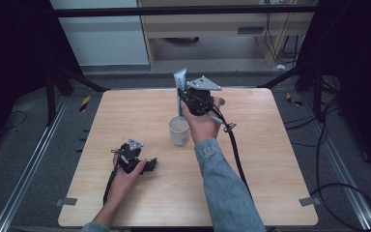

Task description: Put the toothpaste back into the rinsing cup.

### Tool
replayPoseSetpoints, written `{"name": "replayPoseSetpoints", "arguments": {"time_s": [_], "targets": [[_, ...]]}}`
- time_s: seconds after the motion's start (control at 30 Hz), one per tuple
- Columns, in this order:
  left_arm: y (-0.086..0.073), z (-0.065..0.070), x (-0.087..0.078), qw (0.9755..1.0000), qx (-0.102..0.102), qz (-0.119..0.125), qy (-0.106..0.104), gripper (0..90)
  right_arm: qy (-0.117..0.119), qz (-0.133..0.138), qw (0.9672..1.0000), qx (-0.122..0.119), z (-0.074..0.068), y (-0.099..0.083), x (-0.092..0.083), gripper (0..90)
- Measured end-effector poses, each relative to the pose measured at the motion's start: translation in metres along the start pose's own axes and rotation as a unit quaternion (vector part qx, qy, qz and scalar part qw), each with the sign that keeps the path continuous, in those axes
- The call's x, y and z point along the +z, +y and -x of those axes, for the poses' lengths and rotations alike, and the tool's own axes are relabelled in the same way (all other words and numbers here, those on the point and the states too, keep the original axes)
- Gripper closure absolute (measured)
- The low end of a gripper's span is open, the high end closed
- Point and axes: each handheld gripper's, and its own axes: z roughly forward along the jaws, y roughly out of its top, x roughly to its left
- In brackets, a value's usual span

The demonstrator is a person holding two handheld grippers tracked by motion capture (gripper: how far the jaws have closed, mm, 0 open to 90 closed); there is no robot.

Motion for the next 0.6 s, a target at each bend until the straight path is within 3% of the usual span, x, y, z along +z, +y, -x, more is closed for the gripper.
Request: {"name": "replayPoseSetpoints", "arguments": {"time_s": [0.6], "targets": [[0.000,0.000,0.000,1.0000,0.000,0.000,0.000,0.0,0.009,-0.004,0.9999,0.012,-0.010,-0.016,0.008,79.2]]}}
